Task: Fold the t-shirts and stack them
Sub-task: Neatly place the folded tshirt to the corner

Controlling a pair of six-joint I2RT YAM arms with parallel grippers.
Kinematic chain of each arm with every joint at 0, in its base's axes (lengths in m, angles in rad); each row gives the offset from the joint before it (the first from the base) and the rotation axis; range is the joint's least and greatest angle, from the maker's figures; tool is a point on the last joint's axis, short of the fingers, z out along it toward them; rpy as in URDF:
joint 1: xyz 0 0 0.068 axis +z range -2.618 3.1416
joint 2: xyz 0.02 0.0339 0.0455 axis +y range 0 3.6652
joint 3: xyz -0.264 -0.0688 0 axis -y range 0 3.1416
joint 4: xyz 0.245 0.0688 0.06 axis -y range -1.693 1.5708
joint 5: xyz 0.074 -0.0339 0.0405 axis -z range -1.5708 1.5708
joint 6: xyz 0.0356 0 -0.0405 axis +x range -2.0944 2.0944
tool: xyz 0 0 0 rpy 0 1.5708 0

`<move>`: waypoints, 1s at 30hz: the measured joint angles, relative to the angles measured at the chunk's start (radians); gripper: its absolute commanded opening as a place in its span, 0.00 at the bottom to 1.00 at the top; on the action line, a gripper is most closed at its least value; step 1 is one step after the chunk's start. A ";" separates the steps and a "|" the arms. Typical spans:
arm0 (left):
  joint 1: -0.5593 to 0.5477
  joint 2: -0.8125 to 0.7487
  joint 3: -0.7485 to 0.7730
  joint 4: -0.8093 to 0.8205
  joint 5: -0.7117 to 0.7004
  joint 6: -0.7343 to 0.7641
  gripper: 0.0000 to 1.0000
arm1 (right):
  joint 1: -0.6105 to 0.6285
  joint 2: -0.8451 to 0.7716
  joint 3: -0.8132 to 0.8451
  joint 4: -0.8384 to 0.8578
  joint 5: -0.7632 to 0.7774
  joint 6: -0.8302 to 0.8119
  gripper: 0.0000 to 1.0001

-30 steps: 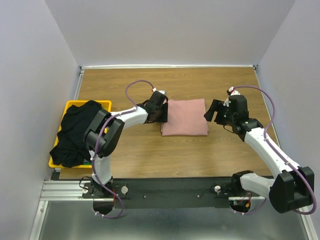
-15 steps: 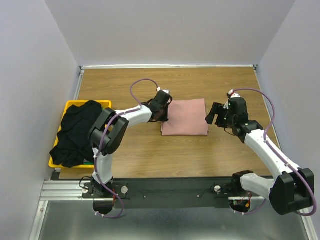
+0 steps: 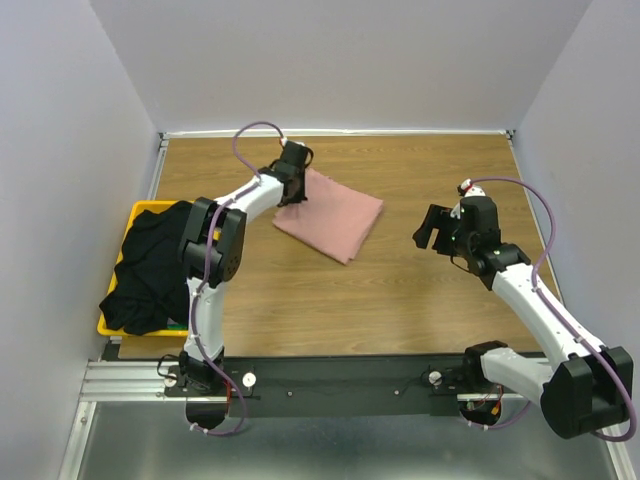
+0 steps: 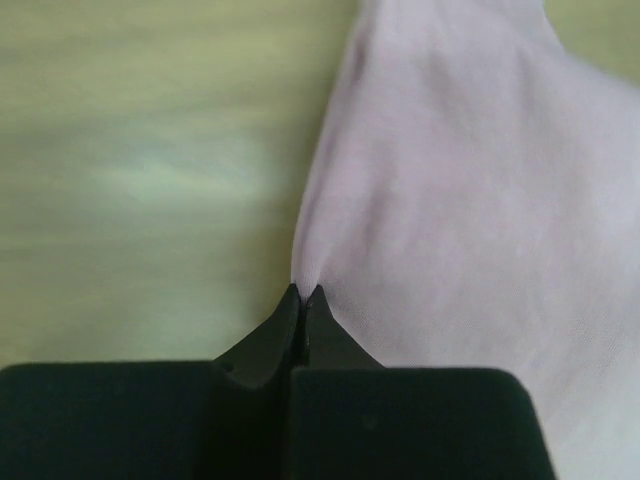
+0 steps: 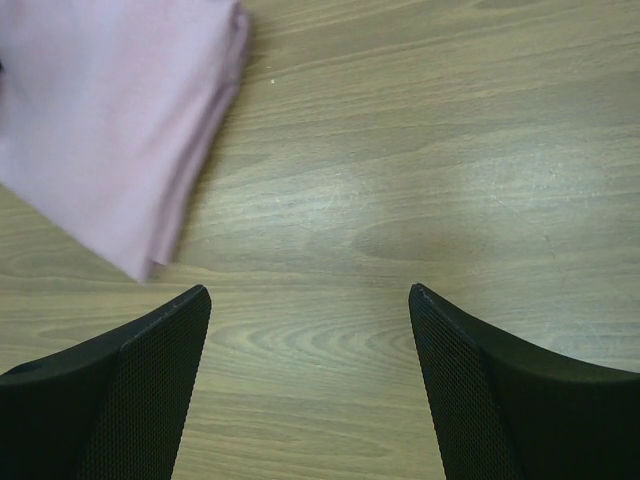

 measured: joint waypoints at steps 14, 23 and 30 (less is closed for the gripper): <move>0.264 0.270 0.501 -0.185 -0.224 0.246 0.00 | 0.000 -0.013 0.004 -0.050 0.018 -0.010 0.86; 0.361 0.362 0.640 -0.184 -0.382 0.419 0.00 | 0.000 0.019 0.079 -0.123 0.043 -0.026 0.86; 0.423 0.381 0.645 -0.158 -0.454 0.528 0.00 | 0.000 0.029 0.147 -0.200 0.073 -0.027 0.87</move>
